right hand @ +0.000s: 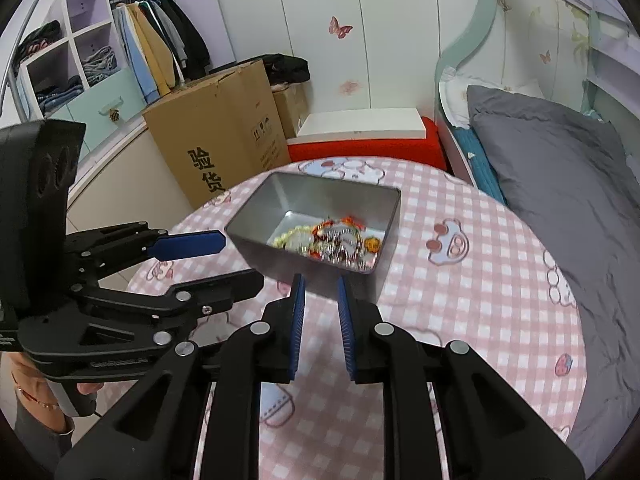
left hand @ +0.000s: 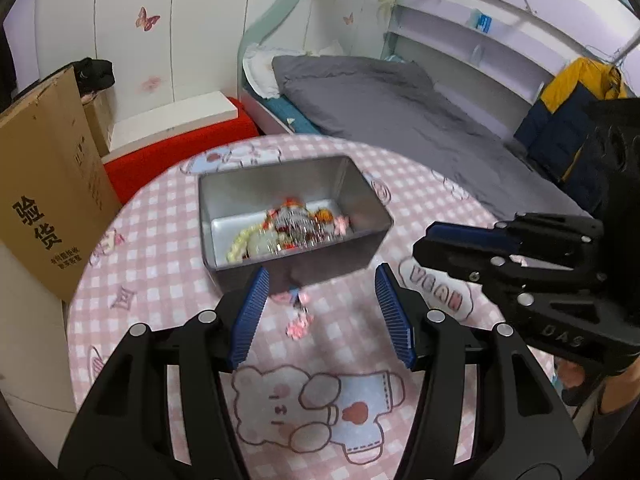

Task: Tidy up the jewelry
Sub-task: 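Grasp the last pink bunny charm with the left gripper, then lower the pink bunny charm into the box and open the left gripper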

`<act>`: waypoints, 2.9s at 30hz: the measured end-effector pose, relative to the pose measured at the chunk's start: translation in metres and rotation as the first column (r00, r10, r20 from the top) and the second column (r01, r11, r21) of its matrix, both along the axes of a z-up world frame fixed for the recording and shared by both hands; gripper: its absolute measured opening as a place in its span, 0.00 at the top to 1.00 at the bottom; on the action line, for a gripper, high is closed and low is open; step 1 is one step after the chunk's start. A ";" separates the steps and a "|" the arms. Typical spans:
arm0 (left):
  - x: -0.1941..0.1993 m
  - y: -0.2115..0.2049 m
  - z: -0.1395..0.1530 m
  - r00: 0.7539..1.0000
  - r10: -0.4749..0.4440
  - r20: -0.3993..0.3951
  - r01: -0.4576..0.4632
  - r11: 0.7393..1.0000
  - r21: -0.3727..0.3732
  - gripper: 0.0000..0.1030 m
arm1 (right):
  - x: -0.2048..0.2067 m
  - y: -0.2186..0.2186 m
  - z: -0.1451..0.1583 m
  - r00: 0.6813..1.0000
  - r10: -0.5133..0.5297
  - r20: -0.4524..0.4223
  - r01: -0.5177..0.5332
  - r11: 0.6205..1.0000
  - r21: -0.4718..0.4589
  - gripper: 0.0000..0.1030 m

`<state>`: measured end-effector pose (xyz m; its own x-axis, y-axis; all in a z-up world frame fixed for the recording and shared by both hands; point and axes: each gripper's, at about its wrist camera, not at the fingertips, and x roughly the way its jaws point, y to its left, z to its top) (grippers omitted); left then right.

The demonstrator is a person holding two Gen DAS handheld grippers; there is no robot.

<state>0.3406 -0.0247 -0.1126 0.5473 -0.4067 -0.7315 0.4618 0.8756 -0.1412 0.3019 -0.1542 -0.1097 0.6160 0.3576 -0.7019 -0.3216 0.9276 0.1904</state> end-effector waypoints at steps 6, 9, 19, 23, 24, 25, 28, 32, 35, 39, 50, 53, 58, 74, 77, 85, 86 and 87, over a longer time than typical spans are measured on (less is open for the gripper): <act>-0.006 -0.003 -0.031 0.999 0.008 -0.039 -0.007 0.999 0.041 0.46 | -0.009 -0.004 -0.022 0.999 -0.010 -0.040 0.010 1.000 0.000 0.83; -0.006 -0.004 -0.042 0.999 0.006 -0.053 -0.004 0.999 0.048 0.46 | -0.011 -0.004 -0.033 0.998 -0.013 -0.062 0.013 1.000 0.000 0.83; 0.002 -0.007 -0.061 0.998 0.022 -0.062 -0.017 0.997 0.081 0.50 | -0.007 -0.001 -0.053 0.995 -0.017 -0.103 0.017 1.000 0.001 0.82; 0.003 -0.009 -0.068 0.997 0.010 -0.072 -0.003 0.995 0.097 0.69 | -0.004 -0.001 -0.056 0.994 -0.021 -0.108 0.021 1.000 0.001 0.82; 0.003 -0.010 -0.069 0.998 0.010 -0.063 -0.004 0.994 0.105 0.71 | -0.004 0.000 -0.056 0.994 -0.021 -0.109 0.021 1.000 0.001 0.82; 0.002 -0.010 -0.069 0.998 0.009 -0.057 -0.003 0.994 0.113 0.74 | -0.003 0.001 -0.056 0.994 -0.021 -0.110 0.021 1.000 0.002 0.82; 0.003 -0.003 -0.068 0.998 0.010 -0.063 -0.004 0.995 0.096 0.84 | 0.000 0.005 -0.059 0.993 -0.018 -0.118 0.019 1.000 0.004 0.80; 0.003 0.008 -0.066 0.997 0.033 -0.065 -0.027 0.996 0.080 0.84 | 0.003 0.015 -0.063 0.992 -0.012 -0.124 0.013 1.000 0.008 0.79; 0.001 0.020 -0.062 0.997 0.048 -0.061 -0.044 0.997 0.069 0.84 | 0.008 0.027 -0.066 0.991 -0.005 -0.131 0.007 1.000 0.009 0.78; -0.001 0.036 -0.053 0.997 0.063 -0.048 -0.061 0.997 0.046 0.84 | 0.015 0.046 -0.068 0.991 0.003 -0.131 -0.002 1.000 0.008 0.76; -0.009 0.055 -0.060 0.996 0.034 -0.080 -0.031 0.999 0.044 0.84 | 0.021 0.073 -0.069 0.992 0.034 -0.120 -0.037 0.999 -0.024 0.74; -0.013 0.061 -0.067 0.994 0.020 -0.103 -0.016 0.999 0.041 0.84 | 0.019 0.071 -0.068 0.992 0.033 -0.122 -0.036 0.999 -0.021 0.73; -0.017 0.067 -0.068 0.994 0.017 -0.104 -0.015 1.000 0.022 0.84 | 0.019 0.075 -0.065 0.991 0.043 -0.123 -0.044 0.999 -0.005 0.73; -0.031 0.065 -0.068 0.999 0.003 -0.050 0.002 0.996 0.094 0.47 | 0.025 0.112 -0.070 0.979 0.105 -0.176 -0.096 0.994 0.056 0.73; -0.029 0.067 -0.068 0.999 0.011 -0.052 -0.006 0.996 0.091 0.48 | 0.025 0.121 -0.073 0.978 0.116 -0.173 -0.114 0.993 0.019 0.79; -0.023 0.062 -0.058 0.999 -0.006 -0.048 0.009 0.998 0.064 0.60 | 0.018 0.102 -0.055 0.987 0.115 -0.112 -0.113 0.993 0.021 0.90; -0.023 0.061 -0.054 0.999 -0.005 -0.042 0.007 0.998 0.055 0.60 | 0.018 0.098 -0.051 0.988 0.114 -0.105 -0.111 0.993 0.028 0.90; -0.022 0.061 -0.049 0.999 -0.008 -0.036 0.009 0.999 0.039 0.60 | 0.016 0.092 -0.044 0.990 0.111 -0.090 -0.108 0.993 0.038 0.90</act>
<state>0.3190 0.0359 -0.1613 0.5174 -0.3819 -0.7658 0.4648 0.8768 -0.1232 0.3184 -0.0621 -0.1538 0.5053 0.4429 -0.7406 -0.4002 0.8806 0.2536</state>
